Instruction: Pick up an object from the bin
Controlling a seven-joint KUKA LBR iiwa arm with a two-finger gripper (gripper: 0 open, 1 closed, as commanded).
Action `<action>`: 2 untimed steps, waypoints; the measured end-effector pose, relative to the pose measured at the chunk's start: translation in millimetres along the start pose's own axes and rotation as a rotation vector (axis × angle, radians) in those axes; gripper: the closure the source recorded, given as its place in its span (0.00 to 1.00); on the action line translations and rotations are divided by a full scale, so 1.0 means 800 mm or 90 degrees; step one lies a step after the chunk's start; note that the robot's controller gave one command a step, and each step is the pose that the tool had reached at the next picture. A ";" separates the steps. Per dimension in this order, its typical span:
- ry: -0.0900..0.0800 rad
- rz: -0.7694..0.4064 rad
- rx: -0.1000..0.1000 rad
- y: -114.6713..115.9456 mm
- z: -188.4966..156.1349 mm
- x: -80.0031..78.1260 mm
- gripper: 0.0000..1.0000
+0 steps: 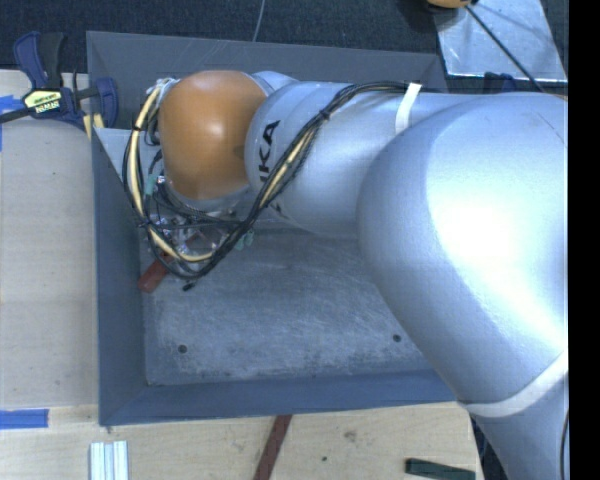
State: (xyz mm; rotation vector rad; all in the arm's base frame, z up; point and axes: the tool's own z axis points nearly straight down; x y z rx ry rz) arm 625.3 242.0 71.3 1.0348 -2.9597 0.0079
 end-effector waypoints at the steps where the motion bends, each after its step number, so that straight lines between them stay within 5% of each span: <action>1: 0.000 0.001 0.000 0.000 0.000 0.000 1.00; 2: -0.008 0.006 -0.001 0.017 -0.192 0.049 1.00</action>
Offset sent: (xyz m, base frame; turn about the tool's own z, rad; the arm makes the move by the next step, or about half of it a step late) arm -0.0396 -0.0125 0.1528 0.0105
